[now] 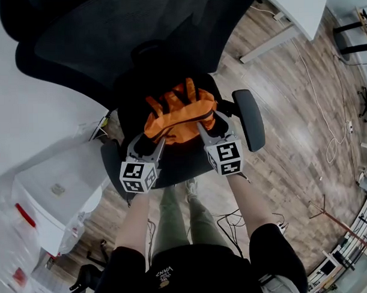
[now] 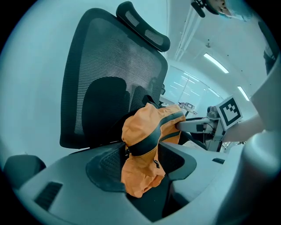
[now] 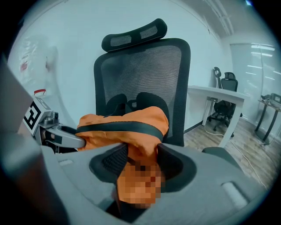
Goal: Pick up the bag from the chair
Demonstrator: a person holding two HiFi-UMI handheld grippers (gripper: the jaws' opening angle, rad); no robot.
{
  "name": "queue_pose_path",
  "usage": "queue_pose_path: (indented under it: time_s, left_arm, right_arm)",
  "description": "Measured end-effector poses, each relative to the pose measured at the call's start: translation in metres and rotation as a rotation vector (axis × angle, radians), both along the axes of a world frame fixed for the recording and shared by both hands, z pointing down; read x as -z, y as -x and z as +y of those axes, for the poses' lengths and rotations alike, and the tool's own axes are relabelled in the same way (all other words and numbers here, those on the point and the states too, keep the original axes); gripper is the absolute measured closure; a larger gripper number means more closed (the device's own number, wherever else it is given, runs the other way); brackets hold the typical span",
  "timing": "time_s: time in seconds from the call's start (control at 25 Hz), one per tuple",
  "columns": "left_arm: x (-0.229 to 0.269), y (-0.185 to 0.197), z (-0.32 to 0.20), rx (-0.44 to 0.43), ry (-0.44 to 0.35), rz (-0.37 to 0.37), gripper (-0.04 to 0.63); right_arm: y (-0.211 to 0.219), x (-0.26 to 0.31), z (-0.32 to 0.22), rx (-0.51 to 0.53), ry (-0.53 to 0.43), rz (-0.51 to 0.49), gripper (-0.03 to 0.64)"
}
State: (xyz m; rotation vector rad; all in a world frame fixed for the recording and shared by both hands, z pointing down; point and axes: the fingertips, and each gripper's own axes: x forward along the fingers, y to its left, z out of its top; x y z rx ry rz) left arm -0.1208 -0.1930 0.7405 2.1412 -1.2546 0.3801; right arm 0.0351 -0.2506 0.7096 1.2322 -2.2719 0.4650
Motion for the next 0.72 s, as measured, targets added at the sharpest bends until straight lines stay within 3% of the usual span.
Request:
queue_pose_path:
  time_s: [0.12,0.28,0.4,0.72]
  left_arm:
    - [0.002,-0.001,-0.002,0.003,0.004,0.012,0.39]
    - [0.011,-0.003,-0.004,-0.006,-0.012,0.011,0.473]
    - [0.017,-0.005,-0.004,-0.015,-0.024,0.024,0.499]
    - [0.034,-0.007,-0.002,-0.062,-0.056,0.013,0.538]
  right_arm:
    - [-0.004,0.002,0.0,0.001,-0.01,0.014,0.485]
    - [0.0,0.009,0.004,0.036,-0.014,0.021,0.536]
    - [0.004,0.013,0.01,0.044,-0.014,0.021,0.59]
    - [0.002,0.026,0.024,0.003,-0.012,-0.016,0.604]
